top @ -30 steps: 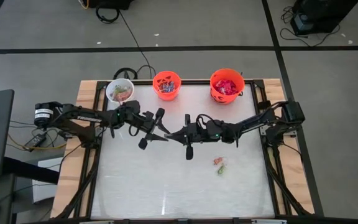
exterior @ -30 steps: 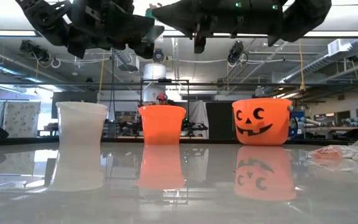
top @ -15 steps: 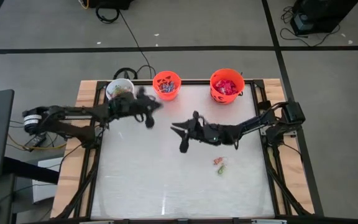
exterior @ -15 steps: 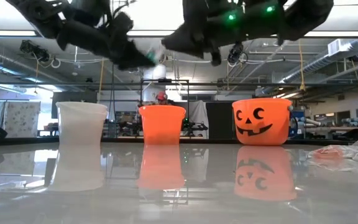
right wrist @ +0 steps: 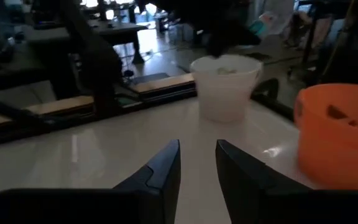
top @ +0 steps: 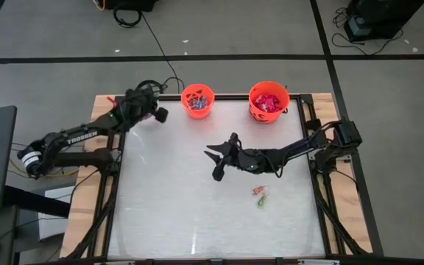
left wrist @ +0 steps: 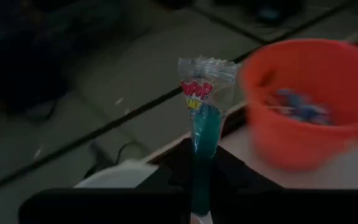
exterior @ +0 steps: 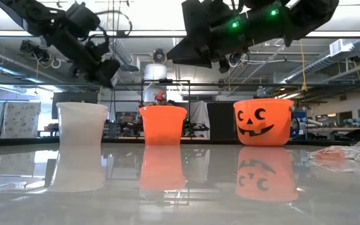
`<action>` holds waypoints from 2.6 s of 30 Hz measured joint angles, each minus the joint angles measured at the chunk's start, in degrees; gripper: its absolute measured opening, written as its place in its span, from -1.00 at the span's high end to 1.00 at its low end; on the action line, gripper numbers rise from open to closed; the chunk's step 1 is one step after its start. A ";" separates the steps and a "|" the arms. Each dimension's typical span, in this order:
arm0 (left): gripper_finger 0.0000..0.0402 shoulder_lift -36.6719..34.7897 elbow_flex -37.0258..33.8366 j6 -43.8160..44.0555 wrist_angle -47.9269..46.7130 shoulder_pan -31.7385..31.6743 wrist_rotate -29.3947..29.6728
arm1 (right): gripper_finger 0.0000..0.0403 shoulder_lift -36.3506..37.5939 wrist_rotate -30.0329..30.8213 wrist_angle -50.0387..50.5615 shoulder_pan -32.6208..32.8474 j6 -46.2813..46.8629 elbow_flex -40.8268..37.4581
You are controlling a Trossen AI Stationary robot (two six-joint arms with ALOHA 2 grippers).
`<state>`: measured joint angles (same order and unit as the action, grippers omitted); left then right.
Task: Sort candy by brand, put in halloween buckets
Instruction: Put the blue gummy into the white bucket, then put the orange gummy into the white bucket
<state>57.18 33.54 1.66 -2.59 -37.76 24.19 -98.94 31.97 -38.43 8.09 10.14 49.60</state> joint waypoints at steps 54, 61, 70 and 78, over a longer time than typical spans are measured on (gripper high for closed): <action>0.22 -1.69 -0.02 -23.60 9.99 33.11 -22.27 | 0.71 6.62 -23.25 73.65 15.47 22.64 -2.78; 0.22 -1.69 -0.02 -12.43 11.68 32.65 -21.11 | 0.95 9.98 -14.96 63.94 14.27 19.88 -3.08; 0.22 -1.69 -0.02 -7.11 14.86 32.17 -20.33 | 0.98 11.13 0.38 28.97 8.71 12.57 -3.00; 0.22 0.67 0.02 -10.17 15.66 32.17 -20.31 | 0.98 10.88 -2.06 12.52 1.48 9.21 -3.02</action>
<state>57.84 33.56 -8.51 13.07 -5.58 3.88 -88.05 29.91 -25.91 9.57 19.35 46.59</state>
